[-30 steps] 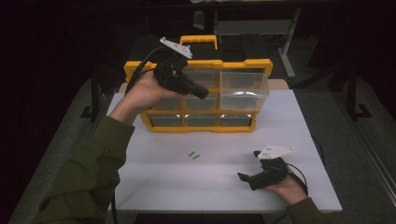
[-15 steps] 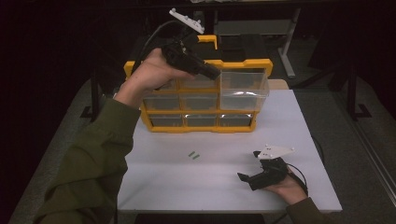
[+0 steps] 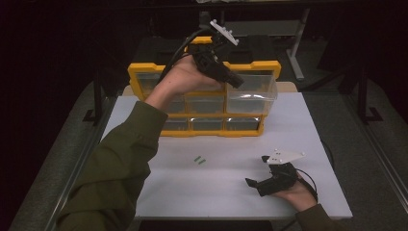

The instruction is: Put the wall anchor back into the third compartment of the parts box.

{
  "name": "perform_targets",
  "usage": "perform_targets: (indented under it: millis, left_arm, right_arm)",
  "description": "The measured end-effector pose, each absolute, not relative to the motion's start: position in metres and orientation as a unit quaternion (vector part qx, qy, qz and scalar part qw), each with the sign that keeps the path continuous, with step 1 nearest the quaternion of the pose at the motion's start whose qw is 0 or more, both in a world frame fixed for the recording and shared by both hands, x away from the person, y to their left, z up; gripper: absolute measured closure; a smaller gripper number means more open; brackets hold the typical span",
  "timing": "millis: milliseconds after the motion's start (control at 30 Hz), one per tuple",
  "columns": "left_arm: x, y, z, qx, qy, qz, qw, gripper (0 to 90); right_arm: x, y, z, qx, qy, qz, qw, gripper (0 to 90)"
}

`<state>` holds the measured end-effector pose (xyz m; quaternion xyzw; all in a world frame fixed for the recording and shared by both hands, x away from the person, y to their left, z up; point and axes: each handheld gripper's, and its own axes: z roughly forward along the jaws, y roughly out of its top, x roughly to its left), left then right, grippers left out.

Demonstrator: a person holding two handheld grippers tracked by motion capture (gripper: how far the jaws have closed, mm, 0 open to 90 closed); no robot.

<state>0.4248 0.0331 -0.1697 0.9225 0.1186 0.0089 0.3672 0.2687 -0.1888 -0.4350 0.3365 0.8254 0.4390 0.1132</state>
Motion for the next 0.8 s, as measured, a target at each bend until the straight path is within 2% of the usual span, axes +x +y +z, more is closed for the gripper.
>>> perform_targets:
  millis: [233,300,433,667,800]
  left_arm:
    - [0.425,0.027,-0.174,0.926,0.119,0.003,0.357,84.3]
    - [0.425,0.028,-0.172,0.919,0.130,0.002,0.373,78.5]
    - [0.425,0.033,-0.167,0.913,0.129,-0.001,0.386,74.2]
    - [0.420,0.052,-0.157,0.911,0.130,-0.014,0.392,90.0]
    - [0.416,0.066,-0.153,0.909,0.134,-0.016,0.394,90.0]
  right_arm:
    - [0.269,-0.190,-0.435,0.334,0.825,0.441,0.115,0.0]
    - [0.269,-0.190,-0.434,0.336,0.824,0.441,0.114,0.0]
    - [0.269,-0.190,-0.435,0.334,0.825,0.442,0.114,0.0]
    - [0.269,-0.190,-0.434,0.337,0.824,0.441,0.113,0.0]
    - [0.269,-0.189,-0.435,0.337,0.825,0.440,0.113,0.0]
